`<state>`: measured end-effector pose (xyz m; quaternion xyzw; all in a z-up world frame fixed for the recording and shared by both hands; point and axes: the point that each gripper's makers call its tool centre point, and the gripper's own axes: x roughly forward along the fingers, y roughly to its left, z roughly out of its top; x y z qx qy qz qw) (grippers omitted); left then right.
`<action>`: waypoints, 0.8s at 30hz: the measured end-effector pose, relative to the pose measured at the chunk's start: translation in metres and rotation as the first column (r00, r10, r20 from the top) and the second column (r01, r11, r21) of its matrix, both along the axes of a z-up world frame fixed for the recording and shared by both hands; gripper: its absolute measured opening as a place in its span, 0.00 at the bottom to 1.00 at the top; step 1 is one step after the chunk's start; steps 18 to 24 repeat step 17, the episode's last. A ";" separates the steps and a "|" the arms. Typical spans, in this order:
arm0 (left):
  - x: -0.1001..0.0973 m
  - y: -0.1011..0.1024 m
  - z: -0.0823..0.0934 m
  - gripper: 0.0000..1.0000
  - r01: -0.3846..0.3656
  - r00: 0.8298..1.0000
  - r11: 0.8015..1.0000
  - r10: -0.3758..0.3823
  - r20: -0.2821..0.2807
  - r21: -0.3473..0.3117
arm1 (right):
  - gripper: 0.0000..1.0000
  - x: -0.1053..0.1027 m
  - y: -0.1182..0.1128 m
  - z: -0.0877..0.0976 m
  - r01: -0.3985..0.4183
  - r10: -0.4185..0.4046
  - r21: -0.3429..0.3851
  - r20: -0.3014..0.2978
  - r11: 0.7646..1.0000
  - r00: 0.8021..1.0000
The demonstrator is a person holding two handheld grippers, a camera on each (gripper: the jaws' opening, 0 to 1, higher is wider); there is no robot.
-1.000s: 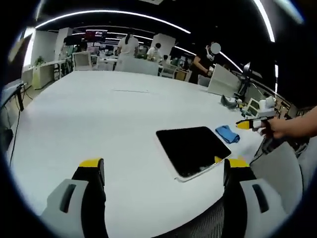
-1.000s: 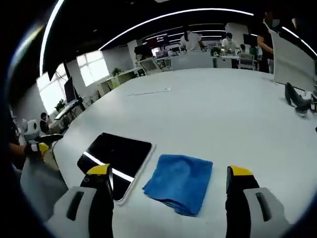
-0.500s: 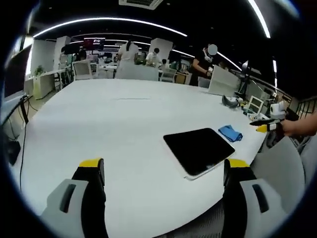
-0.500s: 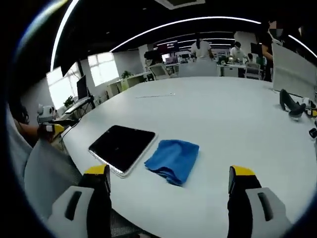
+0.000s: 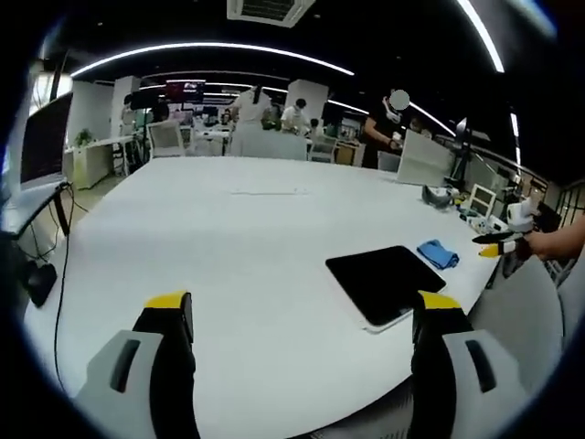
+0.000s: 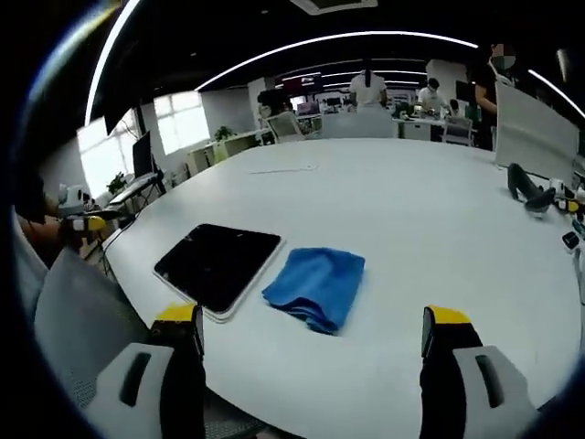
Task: Wipe the mirror surface with the cleaning cloth until all visible marks leave the cleaned area.
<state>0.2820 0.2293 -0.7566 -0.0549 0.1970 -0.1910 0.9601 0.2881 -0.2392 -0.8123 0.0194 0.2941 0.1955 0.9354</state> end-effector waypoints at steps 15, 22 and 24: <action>0.000 0.004 -0.010 0.99 -0.010 1.000 1.000 0.010 -0.022 -0.029 | 0.98 -0.008 0.016 -0.011 -0.002 -0.001 -0.085 -0.034 0.996 0.999; -0.001 0.005 -0.007 0.99 -0.010 1.000 1.000 0.009 -0.017 -0.030 | 0.98 -0.006 0.011 -0.010 -0.025 0.021 -0.141 -0.025 0.990 0.999; -0.001 0.005 -0.007 0.99 -0.010 1.000 1.000 0.009 -0.017 -0.030 | 0.98 -0.006 0.011 -0.010 -0.025 0.021 -0.141 -0.025 0.990 0.999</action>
